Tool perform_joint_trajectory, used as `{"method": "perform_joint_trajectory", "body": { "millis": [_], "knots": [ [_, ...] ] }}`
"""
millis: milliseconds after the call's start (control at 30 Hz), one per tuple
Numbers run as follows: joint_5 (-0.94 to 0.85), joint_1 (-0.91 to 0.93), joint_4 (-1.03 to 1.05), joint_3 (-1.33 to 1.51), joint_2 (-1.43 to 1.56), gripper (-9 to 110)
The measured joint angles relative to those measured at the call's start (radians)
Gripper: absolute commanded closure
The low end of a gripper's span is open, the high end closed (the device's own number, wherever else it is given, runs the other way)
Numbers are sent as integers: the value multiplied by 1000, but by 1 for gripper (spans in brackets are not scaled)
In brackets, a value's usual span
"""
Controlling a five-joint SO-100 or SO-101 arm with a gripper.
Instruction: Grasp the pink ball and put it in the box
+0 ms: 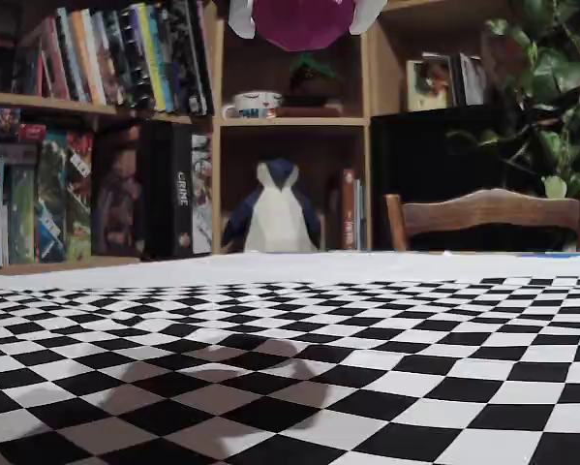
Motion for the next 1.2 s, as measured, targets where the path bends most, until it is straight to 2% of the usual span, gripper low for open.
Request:
{"method": "perform_joint_trajectory", "body": {
  "millis": [967,1200],
  "knots": [
    [0,489,0,172,236,101],
    [0,541,0,173,239,101]
  ]
}}
